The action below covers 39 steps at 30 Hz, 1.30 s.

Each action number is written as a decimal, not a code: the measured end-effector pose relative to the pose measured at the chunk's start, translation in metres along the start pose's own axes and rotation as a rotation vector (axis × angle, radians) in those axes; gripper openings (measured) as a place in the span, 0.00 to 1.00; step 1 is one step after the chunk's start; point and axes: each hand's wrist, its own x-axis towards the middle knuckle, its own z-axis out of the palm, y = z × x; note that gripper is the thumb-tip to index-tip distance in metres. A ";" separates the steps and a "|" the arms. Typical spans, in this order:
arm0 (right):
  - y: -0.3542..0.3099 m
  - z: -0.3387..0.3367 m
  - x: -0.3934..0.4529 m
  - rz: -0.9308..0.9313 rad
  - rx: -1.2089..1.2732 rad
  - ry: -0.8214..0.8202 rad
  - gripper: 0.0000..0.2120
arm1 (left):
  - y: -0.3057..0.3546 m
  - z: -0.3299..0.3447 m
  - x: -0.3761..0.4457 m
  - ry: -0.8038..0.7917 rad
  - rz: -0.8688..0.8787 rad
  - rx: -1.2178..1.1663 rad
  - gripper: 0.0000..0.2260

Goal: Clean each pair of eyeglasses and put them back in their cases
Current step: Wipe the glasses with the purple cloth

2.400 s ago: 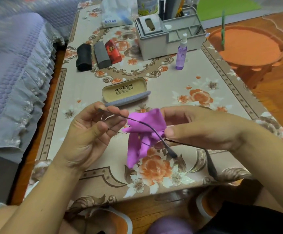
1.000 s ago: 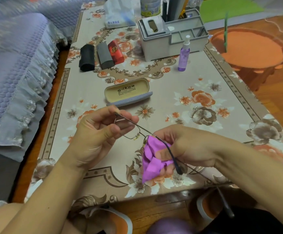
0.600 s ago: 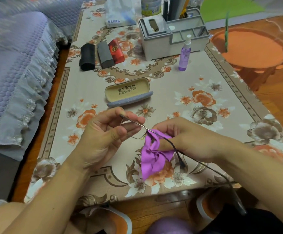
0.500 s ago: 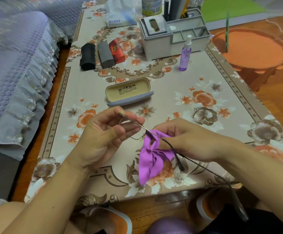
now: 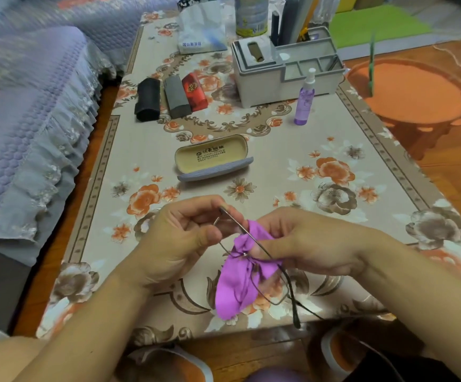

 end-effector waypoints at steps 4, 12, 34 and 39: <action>0.003 -0.002 0.005 -0.045 0.018 0.090 0.05 | -0.004 0.000 0.000 0.029 0.003 0.014 0.15; 0.001 -0.001 0.002 -0.041 0.155 0.070 0.10 | -0.005 0.000 0.003 0.035 -0.039 -0.021 0.17; -0.007 -0.030 -0.020 0.157 -0.079 -0.125 0.09 | 0.004 0.001 0.003 0.136 0.140 0.034 0.14; -0.002 -0.013 -0.010 0.116 -0.259 0.028 0.06 | 0.004 0.003 0.001 0.140 0.128 0.071 0.15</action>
